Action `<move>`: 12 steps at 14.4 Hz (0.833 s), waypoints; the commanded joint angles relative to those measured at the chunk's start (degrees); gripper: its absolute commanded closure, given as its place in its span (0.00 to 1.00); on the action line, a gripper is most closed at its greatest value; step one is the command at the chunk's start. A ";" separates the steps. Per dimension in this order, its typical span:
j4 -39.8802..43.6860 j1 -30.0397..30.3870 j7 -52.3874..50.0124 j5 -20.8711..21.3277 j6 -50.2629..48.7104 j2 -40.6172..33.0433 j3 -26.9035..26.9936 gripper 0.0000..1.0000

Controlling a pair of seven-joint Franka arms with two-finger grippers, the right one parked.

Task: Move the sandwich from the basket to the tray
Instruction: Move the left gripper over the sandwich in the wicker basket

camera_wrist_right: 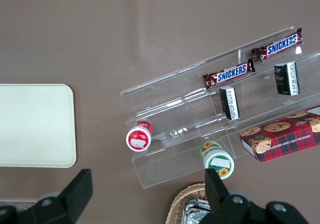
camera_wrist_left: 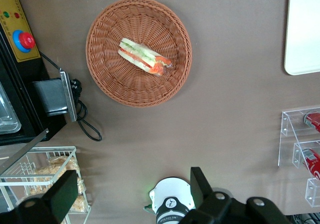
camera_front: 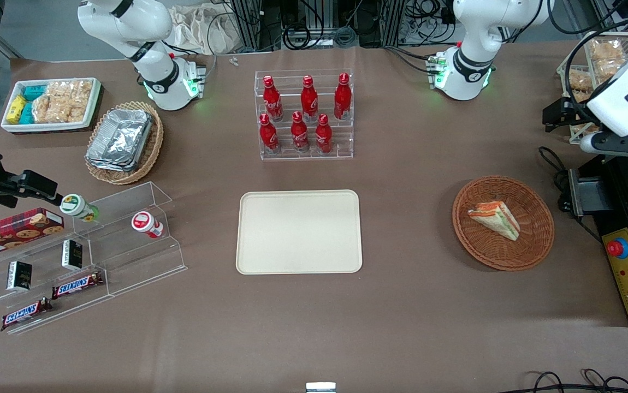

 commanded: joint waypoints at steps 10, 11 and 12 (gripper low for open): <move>-3.43 1.89 -25.20 -2.32 1.81 8.42 1.27 0.00; -6.23 3.98 -29.06 -3.55 5.31 8.07 1.10 0.00; -10.00 4.53 -30.84 -4.17 9.09 7.72 1.01 0.00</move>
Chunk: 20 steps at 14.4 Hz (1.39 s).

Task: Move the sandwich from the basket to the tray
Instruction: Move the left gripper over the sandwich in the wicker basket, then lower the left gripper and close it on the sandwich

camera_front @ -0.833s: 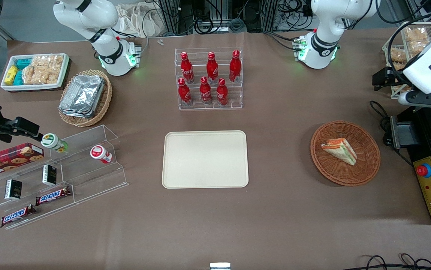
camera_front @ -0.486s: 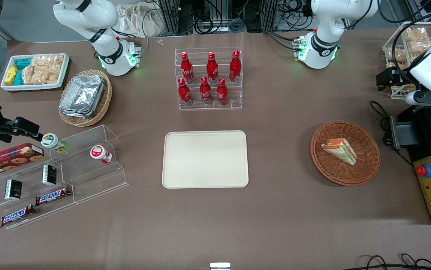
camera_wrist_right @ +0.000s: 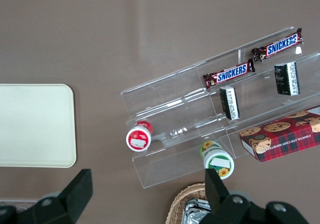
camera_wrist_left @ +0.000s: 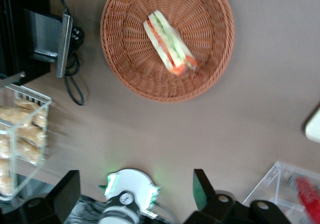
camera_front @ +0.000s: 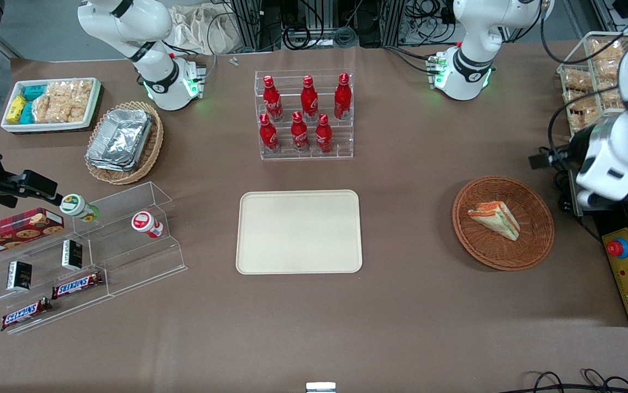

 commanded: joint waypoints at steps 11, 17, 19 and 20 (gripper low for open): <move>-25.27 3.30 -22.75 -6.51 38.54 8.29 0.05 0.00; -30.73 2.95 -23.01 -8.01 47.61 9.27 0.14 0.68; -30.37 2.95 -23.37 -8.10 47.00 8.57 0.14 1.00; -30.20 2.95 -23.37 -8.10 45.87 7.52 0.05 1.00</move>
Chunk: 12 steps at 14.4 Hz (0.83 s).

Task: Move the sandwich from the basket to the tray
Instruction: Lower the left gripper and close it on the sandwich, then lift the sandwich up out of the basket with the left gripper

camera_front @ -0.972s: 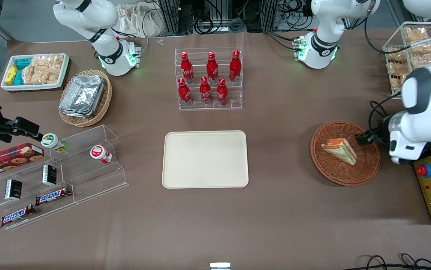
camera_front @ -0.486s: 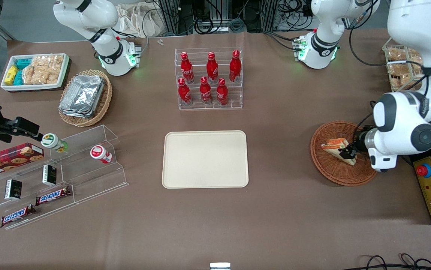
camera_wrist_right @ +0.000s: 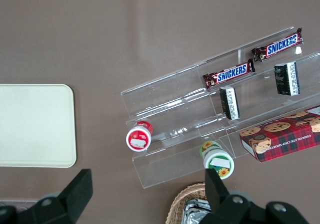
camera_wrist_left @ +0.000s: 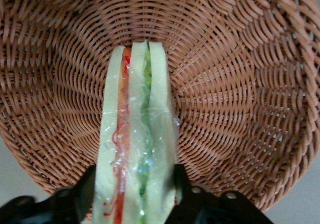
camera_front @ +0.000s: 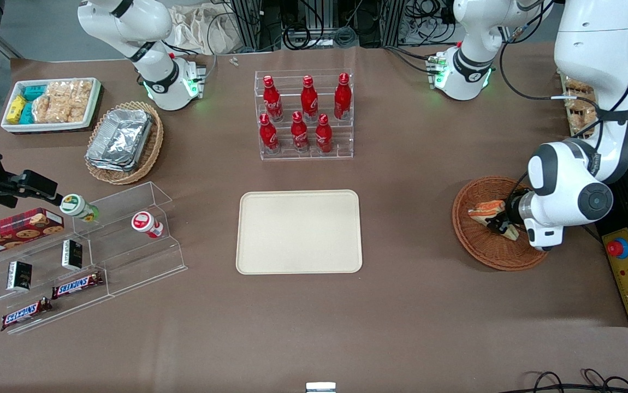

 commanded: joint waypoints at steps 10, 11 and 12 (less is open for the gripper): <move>22.87 -0.55 7.12 -0.96 -34.35 -10.30 -13.17 1.00; 24.01 -0.64 6.77 -1.83 -31.82 -9.07 -16.68 1.00; 24.20 -0.99 7.03 -1.75 -30.58 -8.28 -19.68 1.00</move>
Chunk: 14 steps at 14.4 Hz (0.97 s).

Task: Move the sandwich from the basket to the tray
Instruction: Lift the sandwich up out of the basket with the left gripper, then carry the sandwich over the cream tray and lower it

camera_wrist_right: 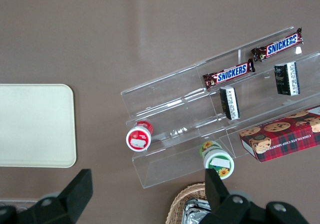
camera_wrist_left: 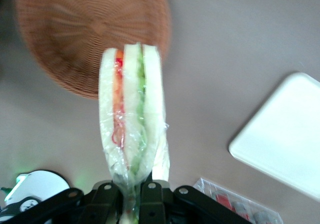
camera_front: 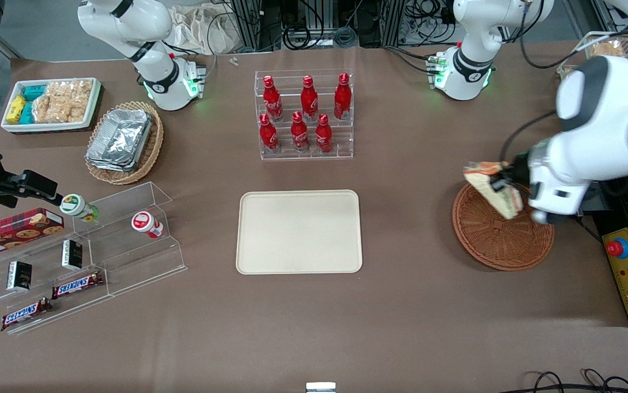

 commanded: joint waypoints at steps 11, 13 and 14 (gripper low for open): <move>2.95 -18.39 1.06 11.27 29.40 24.81 -9.47 0.97; 3.56 -18.83 -0.70 14.88 32.39 29.20 -9.47 0.97; 3.74 -18.92 -0.53 15.94 34.06 30.53 -9.47 0.85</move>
